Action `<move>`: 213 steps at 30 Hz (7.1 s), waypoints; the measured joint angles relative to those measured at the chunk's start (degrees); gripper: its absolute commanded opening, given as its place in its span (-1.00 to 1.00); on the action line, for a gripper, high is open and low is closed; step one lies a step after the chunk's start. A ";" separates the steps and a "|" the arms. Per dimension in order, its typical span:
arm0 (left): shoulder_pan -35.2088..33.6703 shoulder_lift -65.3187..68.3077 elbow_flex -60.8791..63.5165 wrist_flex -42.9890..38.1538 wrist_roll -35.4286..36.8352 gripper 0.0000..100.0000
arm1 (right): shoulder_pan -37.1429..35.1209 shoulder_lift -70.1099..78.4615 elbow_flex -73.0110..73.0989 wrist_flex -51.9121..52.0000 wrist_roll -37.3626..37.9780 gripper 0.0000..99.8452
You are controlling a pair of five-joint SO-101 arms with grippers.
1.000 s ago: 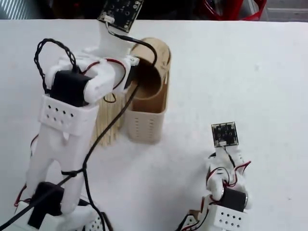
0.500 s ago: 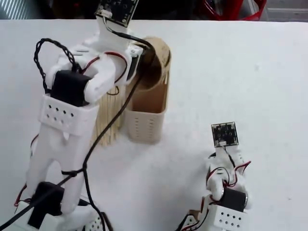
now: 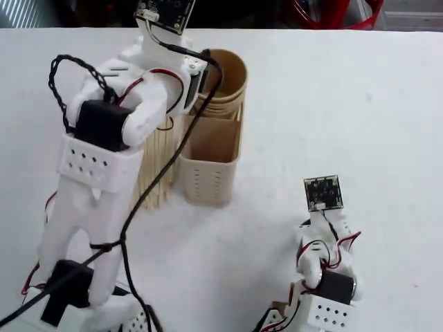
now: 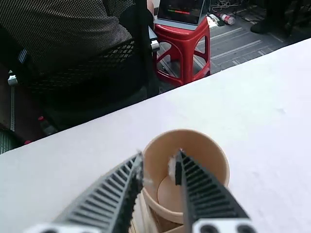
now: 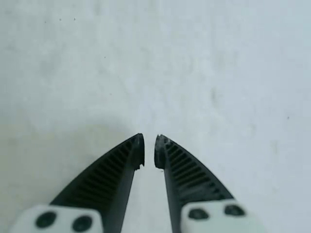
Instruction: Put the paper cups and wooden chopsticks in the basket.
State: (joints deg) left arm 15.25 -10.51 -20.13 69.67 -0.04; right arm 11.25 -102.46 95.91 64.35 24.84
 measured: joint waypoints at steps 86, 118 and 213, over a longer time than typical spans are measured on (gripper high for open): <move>-28.22 21.89 43.69 -14.42 -9.23 -0.64 | -6.68 0.00 0.44 2.55 -0.53 -0.96; -26.99 28.84 35.34 -8.09 -9.23 -0.76 | -6.59 0.00 0.44 2.55 -0.44 -0.96; 7.21 -41.41 70.51 -44.22 -5.71 -0.83 | -6.59 0.00 0.44 2.55 -0.44 -0.96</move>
State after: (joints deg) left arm 22.46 -51.91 50.37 25.45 -5.76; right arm 4.66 -102.46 96.35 66.90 24.40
